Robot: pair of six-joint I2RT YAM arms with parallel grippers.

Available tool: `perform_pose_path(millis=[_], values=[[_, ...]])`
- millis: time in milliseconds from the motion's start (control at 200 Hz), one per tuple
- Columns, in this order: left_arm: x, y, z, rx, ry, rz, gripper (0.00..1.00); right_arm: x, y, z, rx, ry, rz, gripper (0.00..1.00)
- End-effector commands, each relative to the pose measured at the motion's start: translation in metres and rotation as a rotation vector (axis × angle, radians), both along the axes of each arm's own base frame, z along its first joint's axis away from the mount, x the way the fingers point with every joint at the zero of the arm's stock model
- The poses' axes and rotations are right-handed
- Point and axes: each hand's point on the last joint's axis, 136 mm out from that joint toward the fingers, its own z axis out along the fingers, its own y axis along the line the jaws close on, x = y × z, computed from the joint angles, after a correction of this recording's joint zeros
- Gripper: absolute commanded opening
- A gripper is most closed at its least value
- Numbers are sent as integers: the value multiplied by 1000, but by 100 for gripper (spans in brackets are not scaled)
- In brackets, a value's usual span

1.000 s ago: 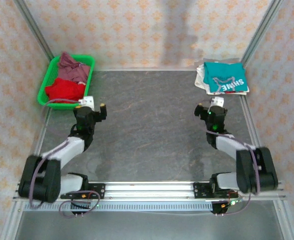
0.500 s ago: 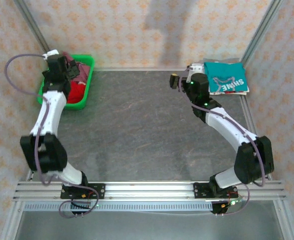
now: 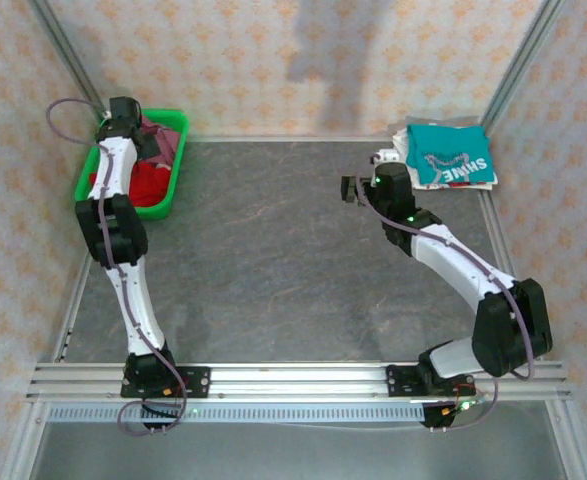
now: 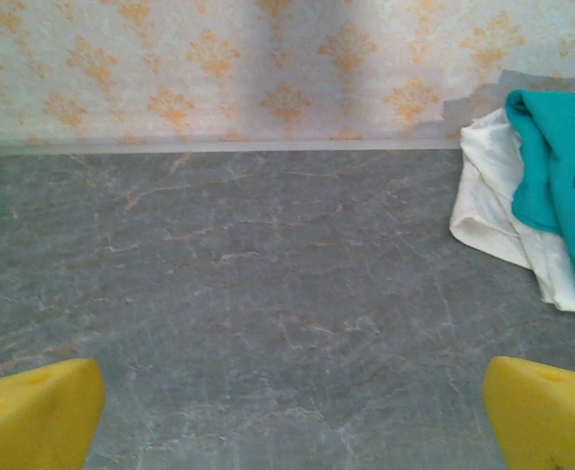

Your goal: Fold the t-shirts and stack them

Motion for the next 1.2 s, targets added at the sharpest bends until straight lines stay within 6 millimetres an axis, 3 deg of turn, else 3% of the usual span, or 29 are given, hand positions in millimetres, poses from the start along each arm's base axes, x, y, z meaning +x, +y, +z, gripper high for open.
perform_pose_path(millis=[0, 75, 170, 385, 535, 671, 801, 866, 936, 1061, 1096, 1191], values=[[0, 4, -16, -29, 78, -17, 97, -10, -11, 0, -51, 5, -24, 100], [3, 4, -19, -43, 95, -11, 94, -11, -11, -1, -55, 12, -22, 99], [-8, 3, -19, -56, 121, 15, 89, -10, -11, 2, -48, 10, -28, 99], [-47, -3, -13, -24, 93, 50, 97, -7, -8, 6, -27, 4, -21, 100], [-56, 2, -39, -26, 164, 48, 96, -4, -3, 3, -20, 18, -11, 100], [-47, 4, -56, -35, 192, 21, 70, -3, -1, 4, -6, 22, -8, 99], [-40, 9, -64, -43, 195, 28, 68, -2, -2, 6, -6, 21, -11, 99], [-38, 8, -66, -51, 194, 21, 46, -2, -2, 8, -10, 18, -12, 99], [-36, 7, -62, -57, 177, 10, 31, -2, -2, 9, -13, 15, -12, 99], [-35, 3, -33, -60, 108, 7, 9, 0, -2, 12, -18, 17, -10, 99], [-37, 2, -17, -56, 71, 12, 3, 0, -2, 14, -17, 14, -11, 99], [-42, -3, 31, -44, -46, 18, 0, 2, -1, 18, -14, 8, -12, 99]])
